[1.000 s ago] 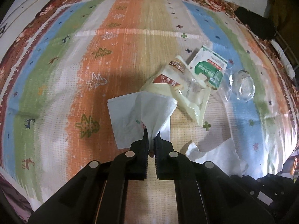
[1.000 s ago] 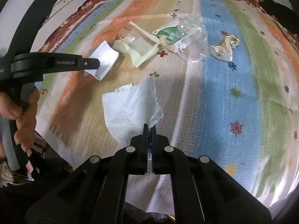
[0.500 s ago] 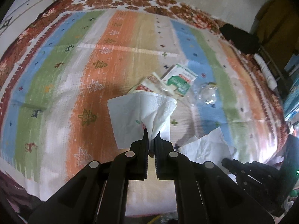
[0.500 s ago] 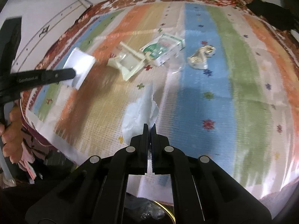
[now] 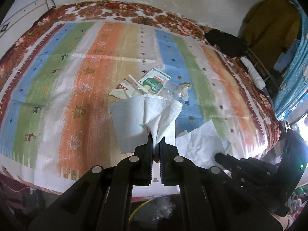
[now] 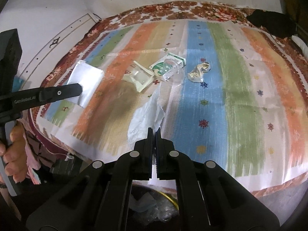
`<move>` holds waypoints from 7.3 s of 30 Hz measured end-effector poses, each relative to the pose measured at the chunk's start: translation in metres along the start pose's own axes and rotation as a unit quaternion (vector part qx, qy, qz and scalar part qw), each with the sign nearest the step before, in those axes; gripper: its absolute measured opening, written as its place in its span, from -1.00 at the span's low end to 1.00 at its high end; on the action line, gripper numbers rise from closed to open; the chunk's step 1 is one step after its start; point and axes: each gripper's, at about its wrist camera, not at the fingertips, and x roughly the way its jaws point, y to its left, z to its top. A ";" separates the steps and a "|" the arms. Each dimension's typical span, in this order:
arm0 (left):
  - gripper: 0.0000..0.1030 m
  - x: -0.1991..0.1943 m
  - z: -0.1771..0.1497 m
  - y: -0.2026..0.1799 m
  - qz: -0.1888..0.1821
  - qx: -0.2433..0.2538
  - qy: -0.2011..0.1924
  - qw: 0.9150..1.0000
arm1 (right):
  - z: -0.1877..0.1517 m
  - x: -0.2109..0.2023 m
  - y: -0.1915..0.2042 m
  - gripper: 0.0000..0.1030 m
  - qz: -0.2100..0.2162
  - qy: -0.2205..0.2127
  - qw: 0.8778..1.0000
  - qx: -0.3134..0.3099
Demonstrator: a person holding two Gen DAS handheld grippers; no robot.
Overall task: Collect trash
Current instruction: 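Lift both tissues and carry them over the bin, then open both tools to drop the tissues into the bin, then move both tools back over the sheet toward the remaining wrappers, then grasp the clear plastic cup with the right tool while the left tool grasps the cream paper wrapper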
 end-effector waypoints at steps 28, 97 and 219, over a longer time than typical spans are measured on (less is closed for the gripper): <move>-0.91 -0.066 -0.106 -0.029 -0.061 0.004 -0.022 0.998 | -0.078 -0.079 0.008 -0.97 0.003 -0.039 0.999 -0.008; -0.18 -0.029 -0.230 -0.014 -0.046 -0.060 0.071 0.995 | -0.198 -0.050 0.023 -0.26 0.005 0.092 0.995 0.043; 0.70 0.170 0.096 0.102 0.043 -0.117 0.018 0.992 | 0.114 0.170 -0.022 0.64 -0.094 -0.011 0.990 -0.100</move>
